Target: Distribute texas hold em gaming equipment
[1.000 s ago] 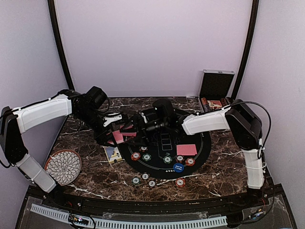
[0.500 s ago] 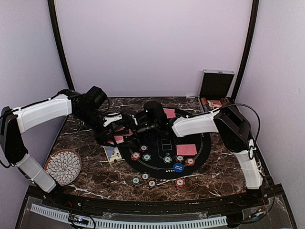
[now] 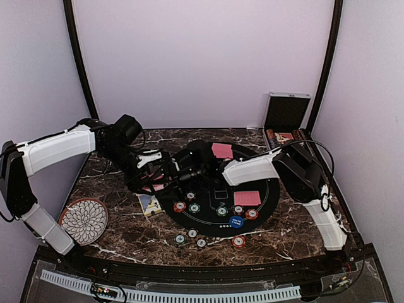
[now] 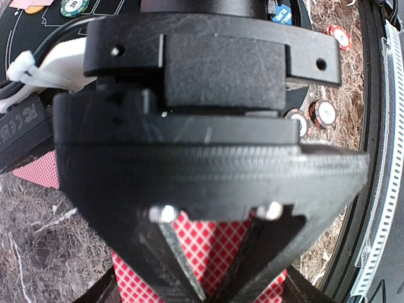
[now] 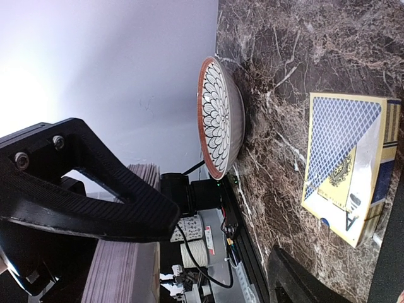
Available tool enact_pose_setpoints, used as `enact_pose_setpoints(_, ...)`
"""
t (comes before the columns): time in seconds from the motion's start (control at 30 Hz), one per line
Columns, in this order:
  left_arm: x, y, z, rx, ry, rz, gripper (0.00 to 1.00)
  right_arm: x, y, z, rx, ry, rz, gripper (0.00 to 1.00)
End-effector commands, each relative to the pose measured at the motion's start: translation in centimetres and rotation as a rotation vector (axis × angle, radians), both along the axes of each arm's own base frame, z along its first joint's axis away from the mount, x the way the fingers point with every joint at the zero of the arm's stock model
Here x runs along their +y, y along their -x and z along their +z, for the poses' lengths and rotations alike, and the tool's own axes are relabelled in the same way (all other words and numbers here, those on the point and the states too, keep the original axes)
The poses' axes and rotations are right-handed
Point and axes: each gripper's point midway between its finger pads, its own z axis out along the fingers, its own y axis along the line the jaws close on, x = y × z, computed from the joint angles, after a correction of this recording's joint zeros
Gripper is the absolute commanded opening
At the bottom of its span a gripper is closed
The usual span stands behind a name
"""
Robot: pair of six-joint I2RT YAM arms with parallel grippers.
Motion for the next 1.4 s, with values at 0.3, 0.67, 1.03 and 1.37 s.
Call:
enact_pose_setpoints(0.3,-0.3,0.0,2.4,-0.04,0.053,-0.01,0.0,-3.2,-1.8,0.7,-0.028,0.009,-0.06,0.66)
enact_pose_setpoints(0.67,-0.3,0.1,2.2,-0.038,0.049,-0.01,0.0,-3.8,-1.9,5.4,-0.072,-0.077,-0.056,0.64)
enact_pose_setpoints(1.03,-0.2,0.2,2.1,-0.036,0.045,-0.01,0.0,-4.9,-1.7,5.8,-0.064,-0.081,-0.052,0.3)
enact_pose_setpoints(1.37,-0.1,0.2,1.9,-0.033,0.039,-0.009,0.0,-5.2,-1.5,7.0,-0.056,-0.116,-0.048,0.16)
